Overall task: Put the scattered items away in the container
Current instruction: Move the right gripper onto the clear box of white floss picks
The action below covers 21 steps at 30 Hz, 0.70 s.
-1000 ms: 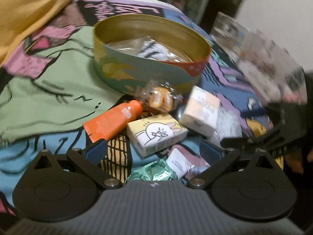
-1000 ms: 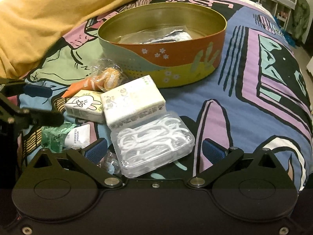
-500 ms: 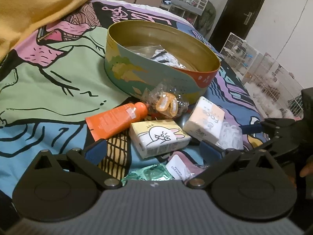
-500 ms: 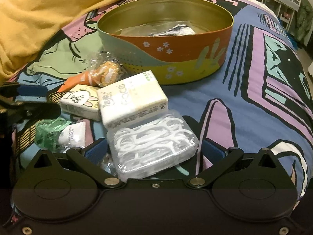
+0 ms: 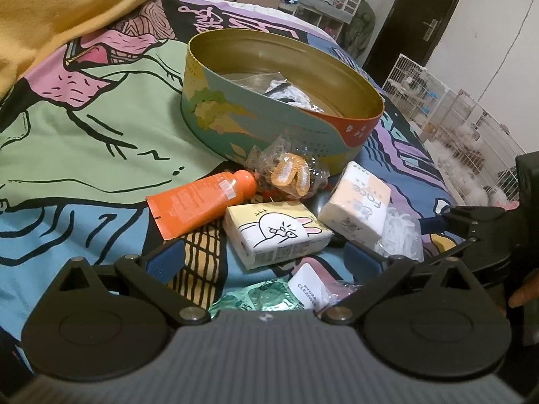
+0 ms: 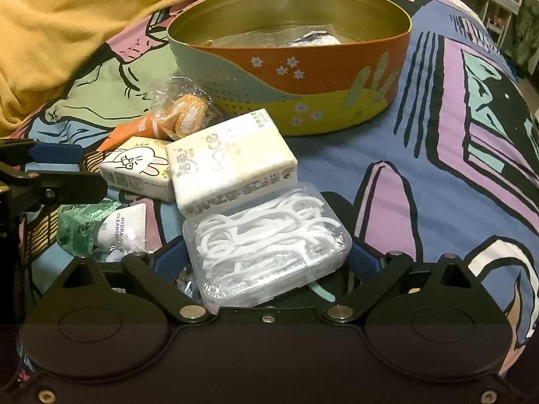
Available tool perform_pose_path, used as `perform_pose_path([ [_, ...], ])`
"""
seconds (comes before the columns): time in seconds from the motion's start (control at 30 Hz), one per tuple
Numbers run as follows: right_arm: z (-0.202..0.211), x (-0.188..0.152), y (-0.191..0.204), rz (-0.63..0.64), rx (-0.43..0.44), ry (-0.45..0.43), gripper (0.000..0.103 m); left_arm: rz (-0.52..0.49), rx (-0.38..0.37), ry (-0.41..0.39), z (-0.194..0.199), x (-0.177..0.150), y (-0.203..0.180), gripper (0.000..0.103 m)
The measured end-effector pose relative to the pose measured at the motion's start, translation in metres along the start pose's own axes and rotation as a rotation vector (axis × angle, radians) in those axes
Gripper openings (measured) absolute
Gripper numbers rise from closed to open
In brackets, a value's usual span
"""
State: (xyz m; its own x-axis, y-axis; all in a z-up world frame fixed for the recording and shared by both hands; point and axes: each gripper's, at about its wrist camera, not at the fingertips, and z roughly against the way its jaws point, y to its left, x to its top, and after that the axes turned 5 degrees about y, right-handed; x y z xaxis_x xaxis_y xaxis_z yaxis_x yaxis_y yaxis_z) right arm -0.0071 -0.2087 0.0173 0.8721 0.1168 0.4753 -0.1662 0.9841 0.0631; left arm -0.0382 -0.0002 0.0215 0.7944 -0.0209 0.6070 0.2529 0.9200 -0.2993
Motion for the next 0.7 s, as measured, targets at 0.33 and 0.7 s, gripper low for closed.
perform_pose_path([
  [0.33, -0.0057, -0.0051, 0.0004, -0.007, -0.004, -0.006, 0.101, -0.009, 0.008, 0.001, -0.0008, 0.0002, -0.0021, 0.103],
  [0.7, -0.0064, -0.0068, 0.0076, 0.027, -0.034, -0.001, 0.097, -0.003, 0.005, 0.005, -0.0024, -0.0001, -0.0017, 0.103],
])
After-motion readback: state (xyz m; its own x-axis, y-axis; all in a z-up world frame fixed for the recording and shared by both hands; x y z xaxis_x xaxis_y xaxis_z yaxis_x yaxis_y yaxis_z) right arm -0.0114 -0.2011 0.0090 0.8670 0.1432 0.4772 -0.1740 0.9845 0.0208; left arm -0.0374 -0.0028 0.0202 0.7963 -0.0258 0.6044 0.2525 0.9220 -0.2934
